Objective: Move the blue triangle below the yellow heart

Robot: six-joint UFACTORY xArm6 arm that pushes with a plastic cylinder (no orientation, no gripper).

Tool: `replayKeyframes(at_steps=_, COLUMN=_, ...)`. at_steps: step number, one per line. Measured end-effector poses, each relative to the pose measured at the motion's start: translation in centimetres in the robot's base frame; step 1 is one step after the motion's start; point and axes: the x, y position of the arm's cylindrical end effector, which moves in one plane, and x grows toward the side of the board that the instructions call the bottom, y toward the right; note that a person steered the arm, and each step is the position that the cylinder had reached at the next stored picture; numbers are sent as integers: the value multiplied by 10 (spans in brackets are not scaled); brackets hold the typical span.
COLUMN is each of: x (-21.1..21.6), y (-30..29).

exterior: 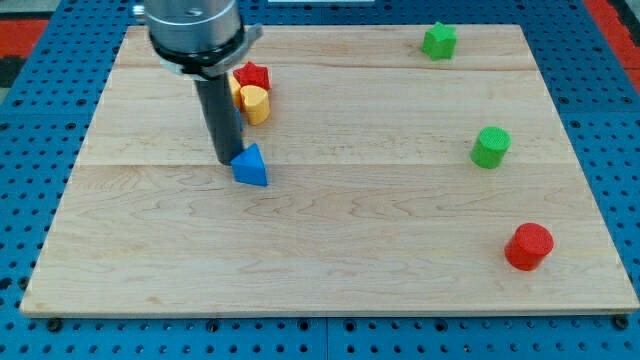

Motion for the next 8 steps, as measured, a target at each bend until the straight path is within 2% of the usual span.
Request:
replayKeyframes(at_steps=1, x=24, y=-54)
replayKeyframes(at_steps=2, x=62, y=-64)
replayKeyframes(at_steps=4, x=40, y=31)
replayKeyframes(at_steps=5, x=18, y=35)
replayKeyframes(at_steps=8, x=-5, y=35)
